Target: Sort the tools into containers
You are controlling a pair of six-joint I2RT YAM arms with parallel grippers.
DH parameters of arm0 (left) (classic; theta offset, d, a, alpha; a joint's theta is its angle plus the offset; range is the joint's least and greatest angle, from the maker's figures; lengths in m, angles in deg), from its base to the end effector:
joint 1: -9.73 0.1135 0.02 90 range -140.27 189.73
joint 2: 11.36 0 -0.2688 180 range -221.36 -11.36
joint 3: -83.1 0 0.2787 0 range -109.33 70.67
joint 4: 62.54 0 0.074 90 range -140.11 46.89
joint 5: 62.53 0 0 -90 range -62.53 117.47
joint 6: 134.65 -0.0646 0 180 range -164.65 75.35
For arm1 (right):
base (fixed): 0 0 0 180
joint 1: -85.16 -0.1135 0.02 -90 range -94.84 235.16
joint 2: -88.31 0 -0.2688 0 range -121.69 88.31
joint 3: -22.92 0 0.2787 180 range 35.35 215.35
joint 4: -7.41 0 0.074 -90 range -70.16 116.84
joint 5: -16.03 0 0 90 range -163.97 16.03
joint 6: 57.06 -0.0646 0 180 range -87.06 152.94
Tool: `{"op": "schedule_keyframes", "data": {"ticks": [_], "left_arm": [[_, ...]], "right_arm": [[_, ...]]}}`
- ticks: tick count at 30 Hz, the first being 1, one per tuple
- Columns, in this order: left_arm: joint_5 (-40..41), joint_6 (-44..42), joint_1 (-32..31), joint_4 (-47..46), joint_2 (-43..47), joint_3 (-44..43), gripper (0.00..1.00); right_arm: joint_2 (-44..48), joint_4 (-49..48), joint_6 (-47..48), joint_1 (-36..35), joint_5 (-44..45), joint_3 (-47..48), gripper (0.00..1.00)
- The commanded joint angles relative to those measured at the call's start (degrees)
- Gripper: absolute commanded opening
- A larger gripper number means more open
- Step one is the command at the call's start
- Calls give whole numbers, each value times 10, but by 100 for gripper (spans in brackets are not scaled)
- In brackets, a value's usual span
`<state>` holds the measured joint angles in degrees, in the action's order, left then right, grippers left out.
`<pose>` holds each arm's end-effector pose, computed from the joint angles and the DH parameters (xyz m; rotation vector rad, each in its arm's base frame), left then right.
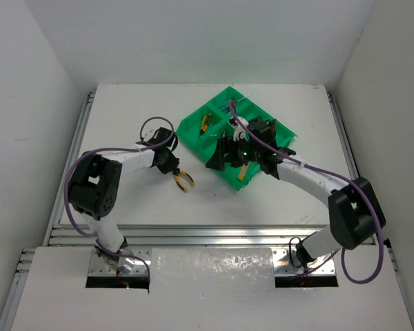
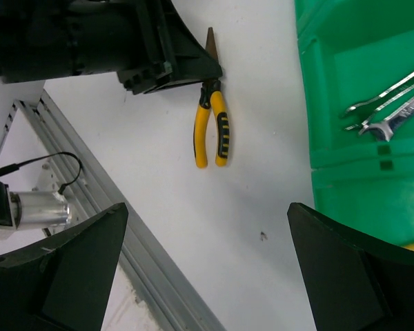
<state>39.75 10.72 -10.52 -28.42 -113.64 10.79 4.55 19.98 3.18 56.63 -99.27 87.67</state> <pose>0.3599 -0.1181 0.1136 -0.8627 2.5085 -0.1486 0.3093 0.1996 0.2206 -0.2565 2.2382 1.0469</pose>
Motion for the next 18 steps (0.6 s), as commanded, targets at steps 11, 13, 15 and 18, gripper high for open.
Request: {"op": "schedule_keyframes", "data": {"ticks": [11,13,15,18], "left_arm": [[-121,-32,-24,-187,177,107,0],[-143,-35,-29,-194,193,112,0],[-157,-36,-33,-207,212,121,0],[-176,-37,-38,-238,234,131,0]], "right_arm": [[-154,-87,13,-86,27,94,91],[-173,-92,19,-91,48,103,89],[-191,-95,23,-92,47,116,87],[-206,-82,24,-95,39,139,79]]}}
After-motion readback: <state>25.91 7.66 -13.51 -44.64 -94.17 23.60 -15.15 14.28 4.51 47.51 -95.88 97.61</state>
